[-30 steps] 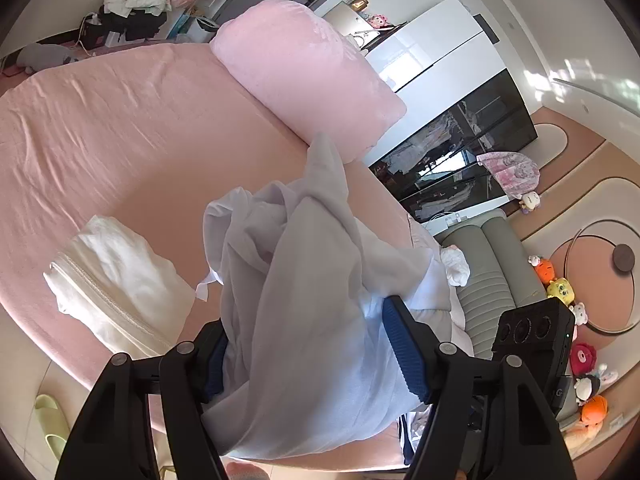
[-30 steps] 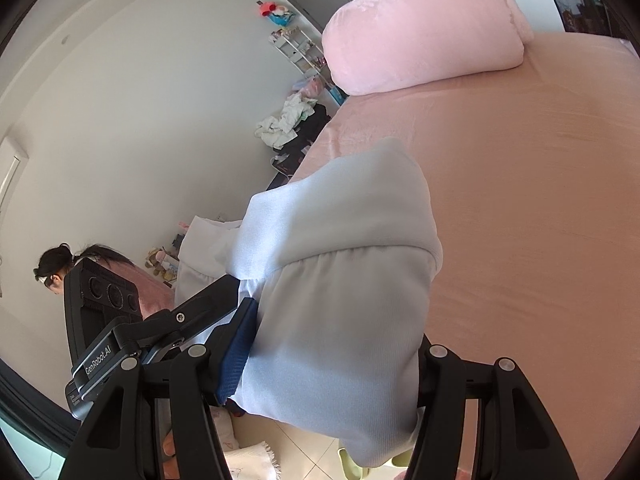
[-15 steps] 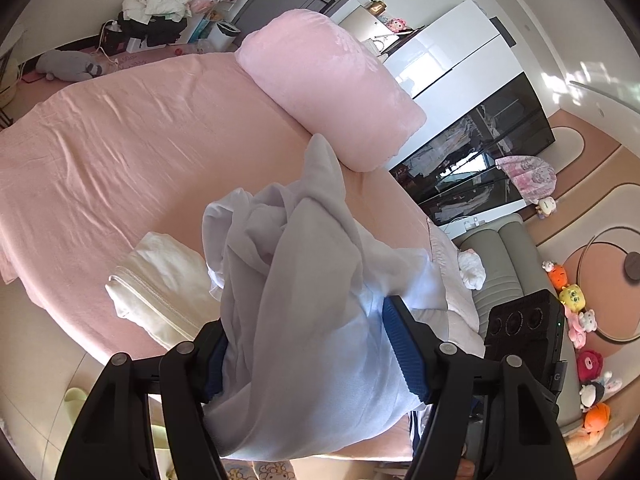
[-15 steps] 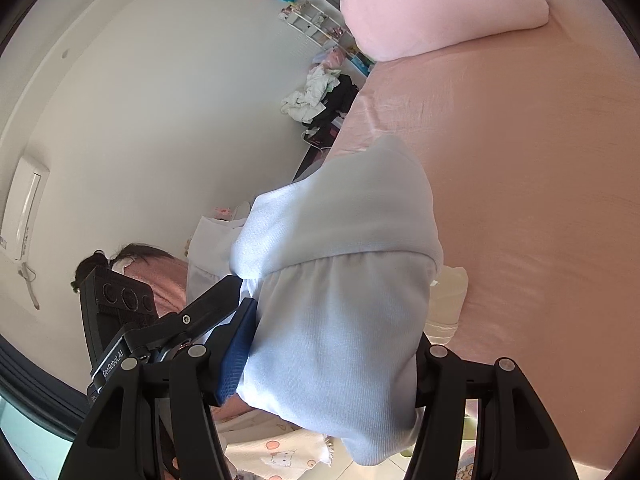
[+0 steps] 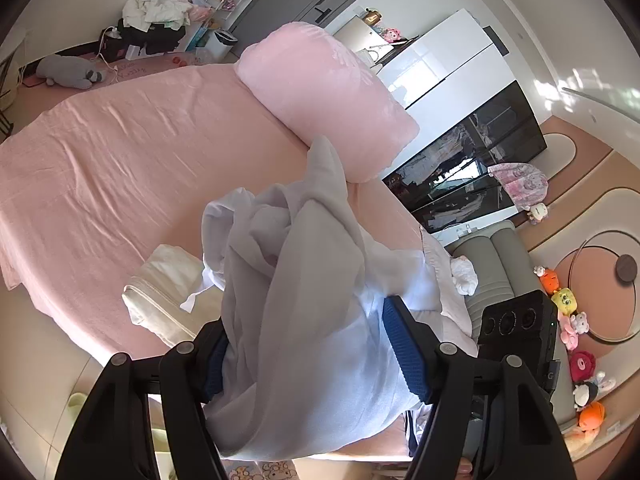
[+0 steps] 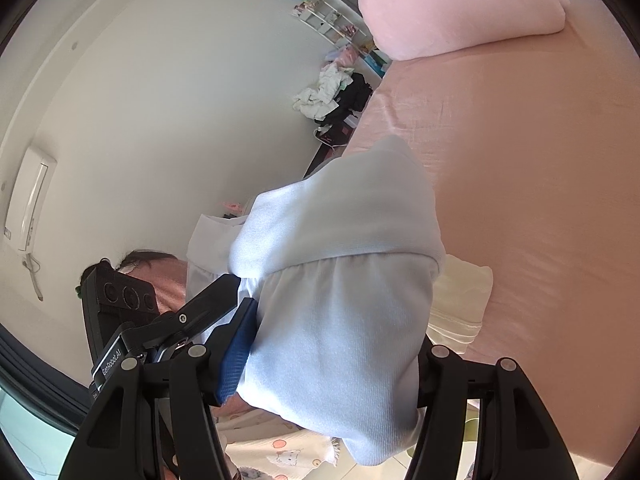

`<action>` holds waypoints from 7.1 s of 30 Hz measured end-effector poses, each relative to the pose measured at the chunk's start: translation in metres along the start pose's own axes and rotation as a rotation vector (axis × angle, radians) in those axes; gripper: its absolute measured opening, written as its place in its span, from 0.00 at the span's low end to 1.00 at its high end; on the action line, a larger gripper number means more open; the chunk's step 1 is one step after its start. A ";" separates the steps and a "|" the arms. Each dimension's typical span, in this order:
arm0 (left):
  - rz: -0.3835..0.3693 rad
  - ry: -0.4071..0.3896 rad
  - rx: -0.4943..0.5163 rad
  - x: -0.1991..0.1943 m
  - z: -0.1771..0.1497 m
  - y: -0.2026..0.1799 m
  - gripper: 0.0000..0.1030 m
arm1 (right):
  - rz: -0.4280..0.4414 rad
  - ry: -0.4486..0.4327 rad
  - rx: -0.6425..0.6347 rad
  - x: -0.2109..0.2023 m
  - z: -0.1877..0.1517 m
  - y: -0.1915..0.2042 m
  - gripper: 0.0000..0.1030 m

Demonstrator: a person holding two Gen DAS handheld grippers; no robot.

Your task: Fold clothes

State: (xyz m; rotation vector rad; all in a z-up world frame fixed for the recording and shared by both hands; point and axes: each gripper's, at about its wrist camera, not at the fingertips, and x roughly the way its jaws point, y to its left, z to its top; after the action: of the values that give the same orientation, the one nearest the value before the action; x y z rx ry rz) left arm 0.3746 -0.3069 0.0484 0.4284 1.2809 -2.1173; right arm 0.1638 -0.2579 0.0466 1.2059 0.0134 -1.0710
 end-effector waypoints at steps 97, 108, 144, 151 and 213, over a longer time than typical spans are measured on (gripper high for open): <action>0.324 0.129 0.089 0.125 0.040 0.108 0.83 | -0.188 -0.048 -0.153 0.079 0.008 -0.115 0.71; 0.356 0.111 0.128 0.130 0.047 0.103 0.82 | -0.195 -0.008 -0.107 0.092 0.014 -0.134 0.48; 0.288 0.055 0.058 0.109 0.041 0.122 0.97 | -0.158 -0.034 -0.138 0.081 -0.010 -0.135 0.68; 0.354 0.145 -0.041 0.142 0.029 0.164 0.97 | -0.212 -0.013 -0.187 0.110 -0.012 -0.143 0.68; 0.642 -0.282 0.303 0.030 -0.009 0.028 1.00 | -0.343 -0.054 -0.526 0.041 -0.039 -0.030 0.78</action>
State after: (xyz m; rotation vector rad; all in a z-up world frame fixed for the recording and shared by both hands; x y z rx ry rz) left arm 0.3702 -0.3182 0.0081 0.5558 0.5560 -1.7310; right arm 0.1859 -0.2544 -0.0135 0.7083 0.4478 -1.2955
